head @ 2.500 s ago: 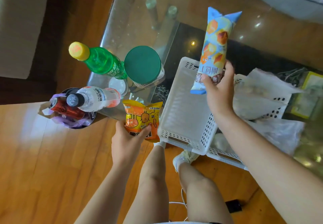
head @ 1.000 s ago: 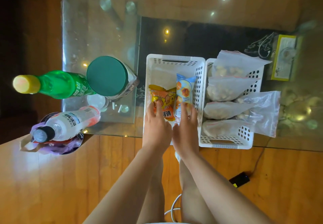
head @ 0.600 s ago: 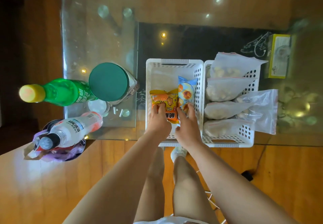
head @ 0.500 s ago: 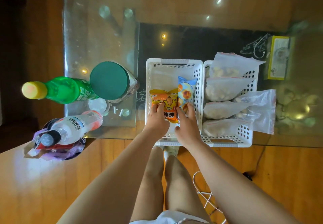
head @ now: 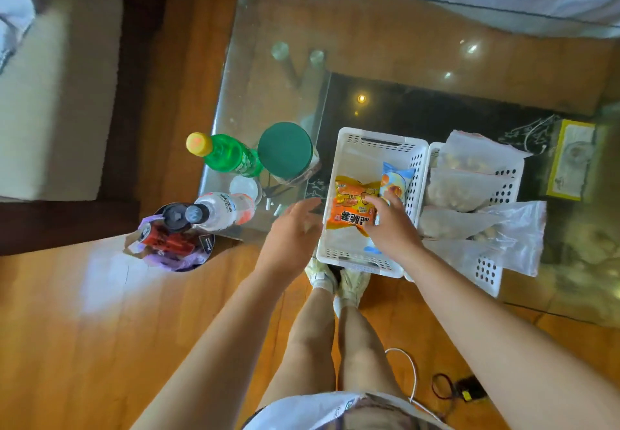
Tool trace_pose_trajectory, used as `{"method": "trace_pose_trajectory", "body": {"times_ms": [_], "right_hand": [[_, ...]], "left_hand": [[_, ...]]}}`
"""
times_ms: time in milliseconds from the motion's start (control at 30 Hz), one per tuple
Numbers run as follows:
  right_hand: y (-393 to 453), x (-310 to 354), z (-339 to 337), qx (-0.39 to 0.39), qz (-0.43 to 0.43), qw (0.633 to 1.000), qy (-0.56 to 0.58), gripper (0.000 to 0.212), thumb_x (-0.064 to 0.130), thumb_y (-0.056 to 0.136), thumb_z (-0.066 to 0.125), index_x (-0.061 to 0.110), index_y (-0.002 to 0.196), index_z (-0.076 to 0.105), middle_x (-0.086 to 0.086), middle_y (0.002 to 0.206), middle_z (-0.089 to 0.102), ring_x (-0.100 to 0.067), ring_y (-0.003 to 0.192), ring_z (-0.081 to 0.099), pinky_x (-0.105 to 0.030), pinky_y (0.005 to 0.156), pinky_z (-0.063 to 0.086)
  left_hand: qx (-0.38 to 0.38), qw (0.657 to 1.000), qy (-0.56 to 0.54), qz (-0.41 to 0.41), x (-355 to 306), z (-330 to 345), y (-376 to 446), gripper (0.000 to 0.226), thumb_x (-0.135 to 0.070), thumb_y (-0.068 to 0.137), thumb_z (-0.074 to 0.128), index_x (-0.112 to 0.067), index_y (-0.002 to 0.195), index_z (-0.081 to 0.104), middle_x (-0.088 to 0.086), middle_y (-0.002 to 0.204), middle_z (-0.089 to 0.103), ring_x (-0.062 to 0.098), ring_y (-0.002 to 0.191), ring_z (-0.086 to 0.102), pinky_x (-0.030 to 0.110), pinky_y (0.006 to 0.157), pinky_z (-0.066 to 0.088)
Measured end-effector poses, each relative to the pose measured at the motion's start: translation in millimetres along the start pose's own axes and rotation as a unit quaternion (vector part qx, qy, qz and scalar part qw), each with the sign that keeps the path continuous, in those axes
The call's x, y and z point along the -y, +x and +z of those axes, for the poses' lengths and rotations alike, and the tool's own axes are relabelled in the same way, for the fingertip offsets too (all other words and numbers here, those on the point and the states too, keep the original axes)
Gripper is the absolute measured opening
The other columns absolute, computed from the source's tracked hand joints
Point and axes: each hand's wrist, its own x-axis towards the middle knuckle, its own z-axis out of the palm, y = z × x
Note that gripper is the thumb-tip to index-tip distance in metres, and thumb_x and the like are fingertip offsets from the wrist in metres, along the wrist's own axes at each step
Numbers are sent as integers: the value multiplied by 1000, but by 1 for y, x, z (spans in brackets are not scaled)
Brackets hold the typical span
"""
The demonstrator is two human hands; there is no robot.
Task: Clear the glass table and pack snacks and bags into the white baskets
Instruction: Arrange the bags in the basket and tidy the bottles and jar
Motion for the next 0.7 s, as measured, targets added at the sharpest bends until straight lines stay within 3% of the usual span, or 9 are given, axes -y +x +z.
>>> {"method": "trace_pose_trajectory", "body": {"times_ms": [167, 200, 300, 367, 433, 533, 700], "right_hand": [[-5, 54, -7, -13, -90, 996, -25, 51, 15, 88, 53, 24, 137, 39, -1, 153, 19, -23, 136, 32, -37, 102, 35], [-5, 65, -7, -19, -107, 994, -28, 50, 15, 89, 53, 24, 136, 40, -1, 153, 20, -23, 133, 36, -36, 99, 38], [-1, 96, -5, -36, -141, 989, -36, 52, 17, 89, 55, 25, 138, 37, 0, 153, 20, -22, 131, 40, -34, 96, 41], [6, 115, -3, -48, -147, 987, -45, 58, 17, 88, 57, 24, 140, 33, -1, 154, 18, -22, 135, 34, -35, 101, 37], [16, 132, 0, -61, -141, 987, -56, 65, 16, 86, 60, 22, 142, 29, -3, 154, 17, -23, 139, 28, -37, 106, 33], [29, 156, 7, -77, -102, 988, -89, 79, 23, 80, 66, 24, 145, 21, -7, 155, 11, -26, 141, 20, -43, 107, 31], [48, 181, 23, -55, 2, 988, -144, 105, 38, 69, 76, 32, 146, 5, -11, 155, 0, -32, 142, 13, -51, 105, 31]], "left_hand": [[-217, 974, -35, 56, 16, -48, -23, 41, -2, 86, 54, -16, 124, 56, 1, 124, 58, 8, 112, 50, 10, 86, 33], [-256, 965, -22, 54, 21, -56, -24, 41, -2, 85, 55, -16, 124, 55, 0, 126, 57, 8, 115, 48, 11, 89, 32], [-326, 945, -10, 16, 44, -78, -17, 44, -1, 83, 60, -16, 124, 53, 4, 134, 50, 19, 125, 45, 29, 102, 39], [-308, 951, -5, -11, 60, -89, -8, 47, -4, 81, 63, -14, 125, 52, 6, 138, 45, 22, 128, 42, 29, 101, 37], [-242, 969, 6, -41, 76, -95, 1, 52, -12, 81, 66, -13, 130, 48, 8, 143, 39, 23, 132, 36, 27, 101, 32], [-134, 989, 9, -62, 92, -103, 12, 57, -23, 82, 67, -14, 133, 46, 9, 146, 37, 24, 135, 34, 35, 109, 33], [-63, 997, 41, -6, 107, -116, 21, 46, -24, 85, 62, -23, 129, 51, 1, 138, 48, 21, 126, 46, 30, 93, 41]]}}
